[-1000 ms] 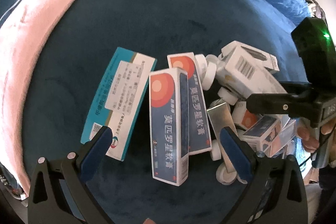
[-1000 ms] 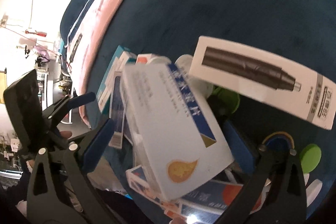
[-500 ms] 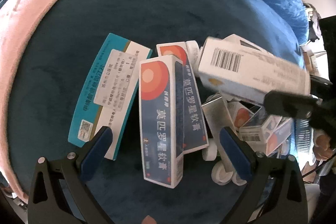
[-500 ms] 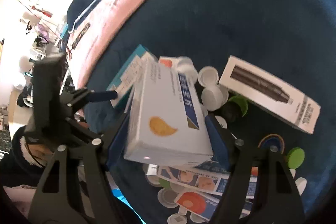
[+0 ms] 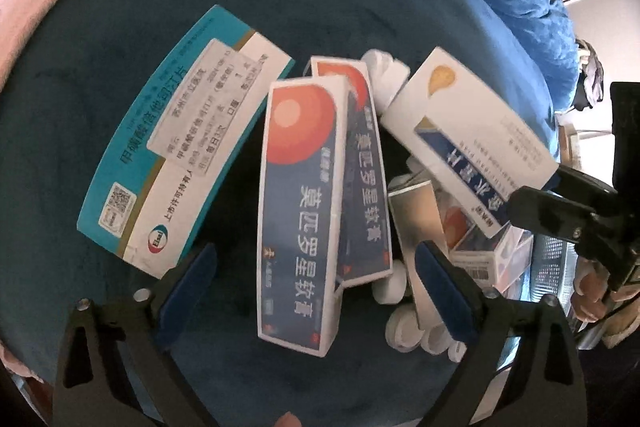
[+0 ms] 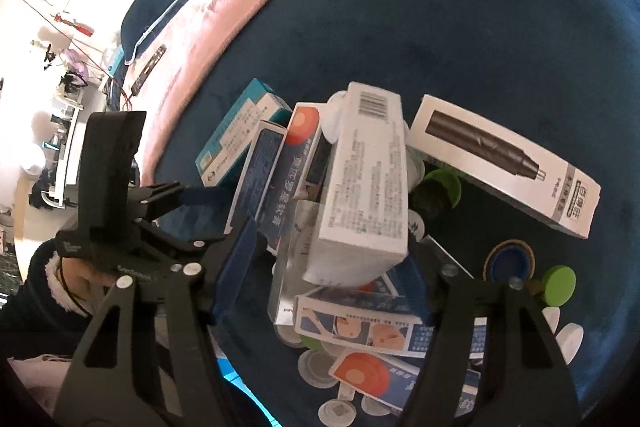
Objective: Organize objects
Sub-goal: 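Grasp a white box with the right gripper while the left grasps a blue ointment box, then carry both boxes to the basket and release them inside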
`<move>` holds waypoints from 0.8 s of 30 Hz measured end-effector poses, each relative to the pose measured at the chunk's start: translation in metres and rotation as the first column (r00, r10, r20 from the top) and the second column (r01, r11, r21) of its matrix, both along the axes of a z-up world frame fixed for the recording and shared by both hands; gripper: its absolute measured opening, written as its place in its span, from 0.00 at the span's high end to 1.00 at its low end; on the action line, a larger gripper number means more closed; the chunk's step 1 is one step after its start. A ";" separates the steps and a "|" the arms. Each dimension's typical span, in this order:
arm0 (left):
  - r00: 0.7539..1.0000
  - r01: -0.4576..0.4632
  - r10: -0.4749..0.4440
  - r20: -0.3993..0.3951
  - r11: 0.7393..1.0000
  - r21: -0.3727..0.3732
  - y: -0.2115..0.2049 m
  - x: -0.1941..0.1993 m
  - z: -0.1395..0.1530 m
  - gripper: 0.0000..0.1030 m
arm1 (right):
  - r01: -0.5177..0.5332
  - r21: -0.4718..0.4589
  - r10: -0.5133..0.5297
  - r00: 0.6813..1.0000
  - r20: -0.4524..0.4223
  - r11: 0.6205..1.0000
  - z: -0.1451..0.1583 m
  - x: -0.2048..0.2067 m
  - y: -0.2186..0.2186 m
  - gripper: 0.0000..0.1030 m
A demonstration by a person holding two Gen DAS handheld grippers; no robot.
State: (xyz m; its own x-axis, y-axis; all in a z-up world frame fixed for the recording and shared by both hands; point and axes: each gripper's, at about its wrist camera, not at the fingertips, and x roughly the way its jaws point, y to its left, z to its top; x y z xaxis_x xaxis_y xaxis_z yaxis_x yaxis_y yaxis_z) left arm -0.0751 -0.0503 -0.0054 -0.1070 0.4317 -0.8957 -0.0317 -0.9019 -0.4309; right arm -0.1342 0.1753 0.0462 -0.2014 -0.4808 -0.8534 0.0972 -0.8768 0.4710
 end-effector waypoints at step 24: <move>0.991 0.025 -0.028 -0.127 0.999 -0.031 0.011 0.011 0.055 0.63 | 0.173 0.096 -0.162 0.980 -0.118 0.980 0.039 0.033 0.015 0.69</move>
State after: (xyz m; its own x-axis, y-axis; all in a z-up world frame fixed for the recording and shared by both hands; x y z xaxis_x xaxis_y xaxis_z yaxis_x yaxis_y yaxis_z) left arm -0.0638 -0.0398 0.0493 -0.2104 0.4098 -0.8876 -0.1088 -0.9121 -0.3953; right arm -0.1013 0.1899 0.0852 -0.3657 -0.3411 -0.8660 -0.0096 -0.9290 0.3700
